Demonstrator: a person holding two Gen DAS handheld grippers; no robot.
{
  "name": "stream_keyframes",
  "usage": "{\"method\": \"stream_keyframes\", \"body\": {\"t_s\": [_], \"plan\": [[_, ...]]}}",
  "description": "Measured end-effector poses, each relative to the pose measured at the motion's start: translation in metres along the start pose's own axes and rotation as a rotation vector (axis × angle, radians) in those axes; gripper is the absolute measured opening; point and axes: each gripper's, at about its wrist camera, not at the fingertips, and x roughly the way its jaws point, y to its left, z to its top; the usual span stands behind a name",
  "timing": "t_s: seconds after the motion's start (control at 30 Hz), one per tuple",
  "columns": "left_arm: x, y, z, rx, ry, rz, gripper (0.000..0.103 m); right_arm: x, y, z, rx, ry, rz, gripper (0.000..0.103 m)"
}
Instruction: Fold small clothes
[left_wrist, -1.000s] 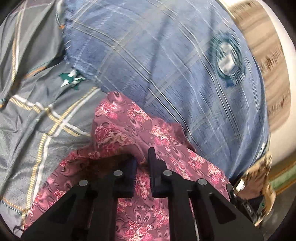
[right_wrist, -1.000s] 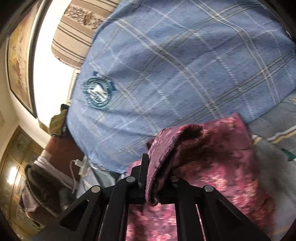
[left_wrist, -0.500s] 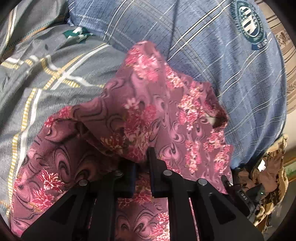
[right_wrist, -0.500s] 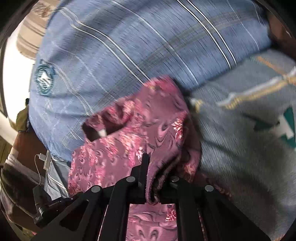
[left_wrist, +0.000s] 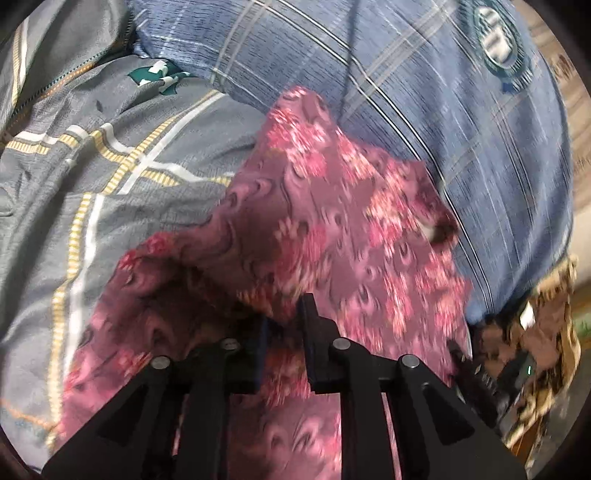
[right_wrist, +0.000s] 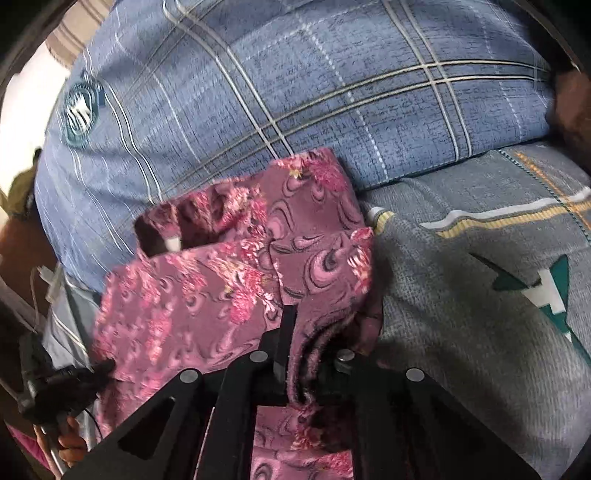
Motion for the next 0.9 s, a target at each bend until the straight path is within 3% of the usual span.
{"method": "stream_keyframes", "body": {"t_s": [0.07, 0.13, 0.2, 0.27, 0.37, 0.53, 0.63, 0.7, 0.9], "plan": [[-0.017, 0.001, -0.011, 0.086, 0.04, -0.014, 0.017, -0.018, -0.007, -0.004, 0.053, -0.001, 0.024, 0.013], [-0.036, 0.001, -0.022, 0.152, 0.044, -0.036, 0.023, -0.04, -0.015, -0.011, 0.094, -0.047, 0.015, 0.024], [-0.059, -0.004, -0.026, 0.204, -0.003, -0.042, 0.034, -0.065, -0.018, -0.014, 0.107, -0.139, -0.001, 0.025], [-0.073, -0.015, -0.017, 0.242, -0.081, -0.049, 0.045, -0.074, -0.006, -0.012, 0.038, -0.192, 0.005, 0.025], [-0.063, -0.03, 0.005, 0.275, -0.142, -0.004, 0.05, -0.057, 0.02, -0.007, -0.075, -0.156, 0.007, 0.024], [-0.011, -0.03, 0.034, 0.266, -0.1, 0.145, 0.05, -0.019, 0.024, -0.012, -0.103, -0.082, -0.03, 0.021], [0.02, -0.014, 0.037, 0.267, -0.051, 0.242, 0.051, -0.006, 0.013, -0.016, -0.095, -0.056, -0.05, 0.008], [0.029, -0.003, 0.036, 0.254, -0.047, 0.236, 0.056, -0.004, 0.014, -0.017, -0.109, -0.052, -0.062, 0.006], [0.024, -0.005, 0.037, 0.273, -0.033, 0.253, 0.057, 0.002, 0.022, -0.017, -0.148, -0.026, -0.094, 0.006]]}}
